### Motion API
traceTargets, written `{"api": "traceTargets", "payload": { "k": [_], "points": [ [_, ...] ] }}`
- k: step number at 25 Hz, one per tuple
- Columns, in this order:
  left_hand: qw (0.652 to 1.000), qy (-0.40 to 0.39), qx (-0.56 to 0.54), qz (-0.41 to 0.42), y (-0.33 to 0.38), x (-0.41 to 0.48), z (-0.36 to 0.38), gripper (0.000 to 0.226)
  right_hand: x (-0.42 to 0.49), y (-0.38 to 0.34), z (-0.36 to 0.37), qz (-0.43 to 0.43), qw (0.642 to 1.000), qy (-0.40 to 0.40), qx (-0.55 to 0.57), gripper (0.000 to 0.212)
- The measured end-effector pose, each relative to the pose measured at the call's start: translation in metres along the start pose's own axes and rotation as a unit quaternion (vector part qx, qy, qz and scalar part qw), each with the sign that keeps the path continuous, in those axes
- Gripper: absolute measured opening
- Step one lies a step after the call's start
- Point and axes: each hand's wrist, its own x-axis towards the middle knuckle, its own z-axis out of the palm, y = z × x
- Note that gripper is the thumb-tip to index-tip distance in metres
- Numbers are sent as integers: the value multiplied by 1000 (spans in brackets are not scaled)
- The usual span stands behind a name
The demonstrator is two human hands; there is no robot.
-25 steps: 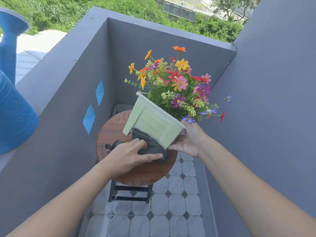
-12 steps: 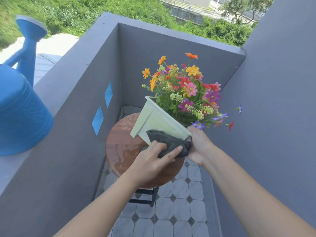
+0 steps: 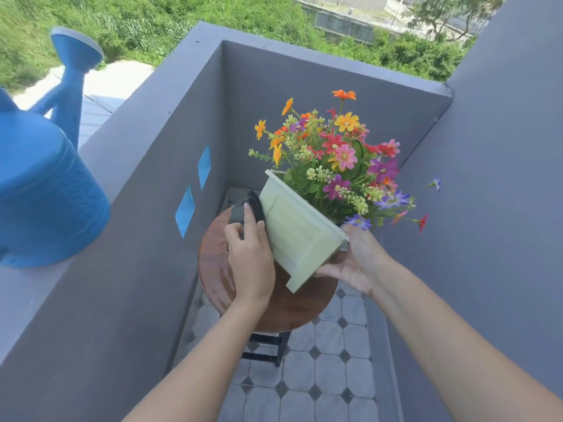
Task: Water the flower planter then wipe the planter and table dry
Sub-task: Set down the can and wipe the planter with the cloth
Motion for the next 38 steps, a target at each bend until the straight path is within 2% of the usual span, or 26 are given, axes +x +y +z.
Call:
{"api": "traceTargets", "payload": {
  "k": [1, 3, 5, 6, 7, 8, 9, 10, 11, 12, 14, 16, 18, 20, 22, 24, 25, 26, 28, 29, 33, 36, 37, 38],
  "points": [
    [1000, -15, -20, 13, 7, -10, -1, 57, 0, 0, 1, 0, 1000, 3, -1, 41],
    [993, -31, -33, 105, 21, -25, -2, 54, 0, 0, 2, -1, 1000, 2, 7, 42],
    [985, -7, -30, 168, 33, -11, -4, 54, -4, 0, 1, 1, 1000, -3, 13, 36],
    [989, 11, -45, 138, 40, 4, -10, 52, -8, -1, 1, 2, 1000, -4, 12, 31],
    [996, 18, -62, 67, 45, 22, -17, 48, -12, -3, 0, 2, 1000, -4, 5, 26],
    [998, -10, -64, -19, 47, 43, -25, 44, -16, -5, -1, 5, 1000, -6, -8, 26],
    [989, -78, -57, -107, 46, 62, -34, 41, -20, -8, -2, 6, 999, -8, -30, 30],
    [964, -168, -69, -196, 42, 77, -42, 40, -23, -10, -3, -1, 999, -6, -51, 36],
    [924, -244, -111, -274, 41, 86, -50, 41, -25, -12, -5, -12, 998, -5, -67, 43],
    [886, -297, -148, -323, 40, 90, -58, 44, -27, -14, -7, -16, 997, -6, -79, 50],
    [846, -359, -187, -348, 39, 93, -65, 47, -29, -18, -9, -11, 993, -2, -116, 57],
    [834, -395, -183, -339, 37, 93, -66, 55, -26, -21, -12, 4, 982, 14, -187, 48],
    [840, -408, -162, -317, 40, 94, -65, 51, -23, -24, -13, 25, 965, 26, -260, 35],
    [868, -378, -152, -284, 43, 92, -66, 23, -23, -25, -11, 34, 962, 41, -268, 24],
    [893, -348, -133, -254, 47, 89, -71, 25, -25, -20, -11, 28, 973, 55, -222, 16],
    [897, -329, -146, -256, 50, 87, -75, 29, -31, -6, -8, -32, 990, 78, -117, 12],
    [896, -315, -160, -267, 52, 85, -76, 28, -34, 6, -5, -77, 992, 94, -47, 16],
    [897, -298, -173, -277, 54, 82, -75, 26, -37, 19, -1, -113, 986, 124, 10, 30],
    [900, -262, -184, -295, 62, 77, -71, 16, -38, 41, 11, -128, 971, 198, 47, 71],
    [903, -247, -186, -299, 66, 74, -68, 12, -35, 49, 17, -123, 969, 211, 47, 85],
    [917, -216, -183, -281, 85, 60, -62, 16, -18, 30, 39, -84, 978, 178, 65, 125],
    [931, -208, -144, -264, 101, 44, -59, 21, -8, 7, 32, -40, 982, 165, 85, 132],
    [937, -207, -131, -248, 105, 39, -56, 22, -7, 3, 31, -18, 986, 145, 84, 128],
    [942, -210, -118, -232, 109, 36, -54, 23, -4, 1, 29, -7, 988, 125, 88, 111]
  ]
}}
